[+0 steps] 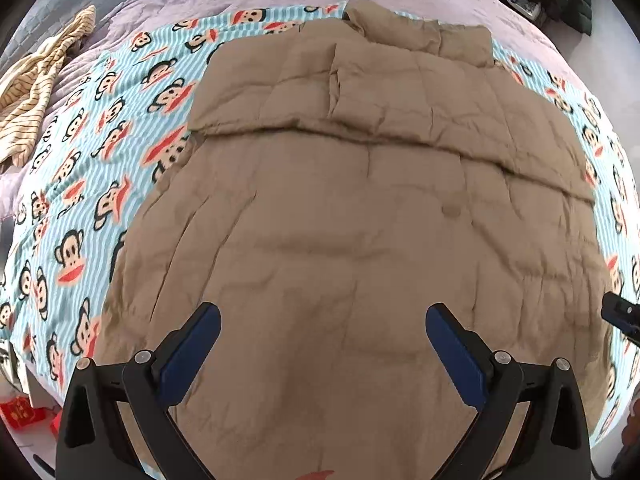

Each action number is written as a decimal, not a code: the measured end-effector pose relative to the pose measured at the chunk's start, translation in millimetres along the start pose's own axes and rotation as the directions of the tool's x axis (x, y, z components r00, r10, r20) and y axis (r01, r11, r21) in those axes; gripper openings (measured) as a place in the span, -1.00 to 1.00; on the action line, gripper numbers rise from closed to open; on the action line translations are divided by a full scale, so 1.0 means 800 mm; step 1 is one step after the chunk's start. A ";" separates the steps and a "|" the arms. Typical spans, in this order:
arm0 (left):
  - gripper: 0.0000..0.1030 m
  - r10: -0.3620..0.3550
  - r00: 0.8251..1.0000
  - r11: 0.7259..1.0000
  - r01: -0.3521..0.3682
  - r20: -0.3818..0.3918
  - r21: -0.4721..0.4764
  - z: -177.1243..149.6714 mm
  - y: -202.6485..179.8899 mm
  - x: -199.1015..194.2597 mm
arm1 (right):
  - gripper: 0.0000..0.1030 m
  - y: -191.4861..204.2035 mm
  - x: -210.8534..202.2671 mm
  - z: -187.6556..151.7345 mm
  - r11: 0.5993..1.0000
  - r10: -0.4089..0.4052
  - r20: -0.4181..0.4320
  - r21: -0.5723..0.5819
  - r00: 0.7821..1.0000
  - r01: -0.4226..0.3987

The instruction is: Fold large clothes

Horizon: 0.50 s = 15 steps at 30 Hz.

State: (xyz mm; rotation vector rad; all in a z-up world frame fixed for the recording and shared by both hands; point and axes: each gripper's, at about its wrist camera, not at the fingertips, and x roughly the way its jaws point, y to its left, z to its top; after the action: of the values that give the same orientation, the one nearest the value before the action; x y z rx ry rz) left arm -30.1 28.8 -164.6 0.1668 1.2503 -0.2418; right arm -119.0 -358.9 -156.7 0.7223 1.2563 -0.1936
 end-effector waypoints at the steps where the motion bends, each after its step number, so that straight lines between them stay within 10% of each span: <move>1: 0.99 -0.002 1.000 1.000 0.002 -0.005 0.003 -0.005 0.001 0.001 | 0.02 0.002 0.000 -0.006 1.000 0.002 0.000 0.003 1.000 -0.002; 15: 0.99 -0.038 0.996 0.998 0.041 -0.077 0.037 -0.090 0.073 -0.023 | 0.32 0.032 -0.005 -0.132 0.995 0.017 -0.017 0.101 1.000 -0.016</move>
State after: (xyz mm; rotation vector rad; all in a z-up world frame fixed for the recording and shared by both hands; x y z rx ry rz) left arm -85.9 105.6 -169.5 0.1865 1.3257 -0.2960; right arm -191.2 -277.2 -156.4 0.8227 1.2644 -0.2389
